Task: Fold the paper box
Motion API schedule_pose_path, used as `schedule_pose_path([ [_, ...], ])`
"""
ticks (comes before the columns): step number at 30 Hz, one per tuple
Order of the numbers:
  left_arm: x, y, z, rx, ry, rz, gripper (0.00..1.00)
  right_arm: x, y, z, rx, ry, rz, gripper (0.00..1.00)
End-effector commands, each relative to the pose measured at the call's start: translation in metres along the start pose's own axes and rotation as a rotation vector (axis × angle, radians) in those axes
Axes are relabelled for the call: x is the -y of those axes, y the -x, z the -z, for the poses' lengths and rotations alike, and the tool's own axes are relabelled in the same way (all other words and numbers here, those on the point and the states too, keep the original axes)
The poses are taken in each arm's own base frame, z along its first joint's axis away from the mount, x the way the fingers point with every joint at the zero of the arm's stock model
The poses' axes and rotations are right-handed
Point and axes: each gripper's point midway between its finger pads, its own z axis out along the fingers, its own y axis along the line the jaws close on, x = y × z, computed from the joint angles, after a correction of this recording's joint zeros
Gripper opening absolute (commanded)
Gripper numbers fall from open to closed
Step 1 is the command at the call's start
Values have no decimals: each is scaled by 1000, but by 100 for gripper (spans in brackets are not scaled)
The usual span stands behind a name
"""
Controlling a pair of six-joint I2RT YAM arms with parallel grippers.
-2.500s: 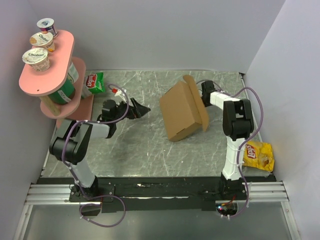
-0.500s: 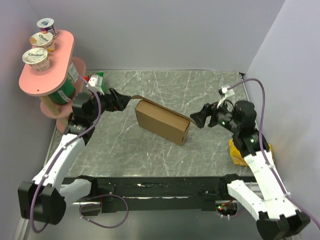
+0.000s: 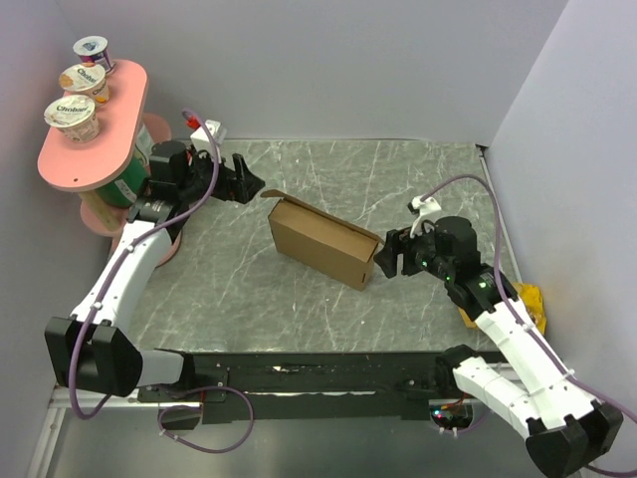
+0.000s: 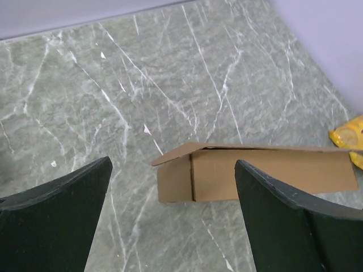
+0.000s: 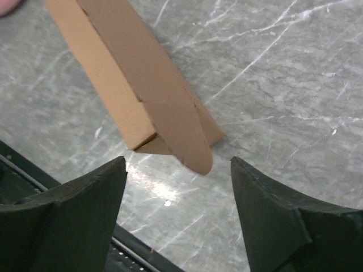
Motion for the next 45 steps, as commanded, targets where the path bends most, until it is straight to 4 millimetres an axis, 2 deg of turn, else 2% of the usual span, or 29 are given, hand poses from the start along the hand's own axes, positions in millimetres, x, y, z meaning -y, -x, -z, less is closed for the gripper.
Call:
schedule_pose_path([
  [1, 3, -20, -4, -61, -71, -34, 96, 0, 19, -12, 83, -13, 73, 75],
  [6, -1, -30, -5, -64, -68, -40, 96, 4, 29, -22, 121, -36, 119, 73],
  [9, -5, -41, -8, -98, -67, -25, 96, 5, 28, -30, 94, -34, 141, 65],
  [10, -5, -46, -10, -113, -74, -26, 96, 5, 29, -31, 92, -34, 144, 57],
  [11, -6, -48, -11, -125, -76, -28, 96, 6, 27, -35, 77, -37, 144, 54],
  [15, -18, -59, -9, -162, -38, -72, 96, 7, 29, -38, 64, -47, 149, 48],
  [19, -7, -65, -12, -176, -165, -122, 96, 5, 32, -40, 72, -40, 151, 46],
  [22, -15, -63, -23, -188, -161, -137, 96, 4, 34, -42, 70, -29, 158, 45],
  [26, -14, -56, -31, -180, -202, -176, 96, 3, 34, -46, 52, -15, 192, 44],
  [31, -32, -40, -39, -135, -117, -247, 96, 2, 35, -53, 30, -1, 214, 41],
  [35, -26, -30, -45, -112, -163, -264, 100, 0, 37, -56, 22, 9, 222, 40],
  [36, -27, -27, -49, -114, -168, -267, 92, 0, 37, -56, 17, 9, 222, 40],
  [42, -22, -35, -55, -142, -228, -252, 73, 0, 42, -52, 21, 4, 231, 40],
  [45, -17, -38, -57, -151, -257, -253, 71, 0, 44, -51, 23, 1, 235, 40],
])
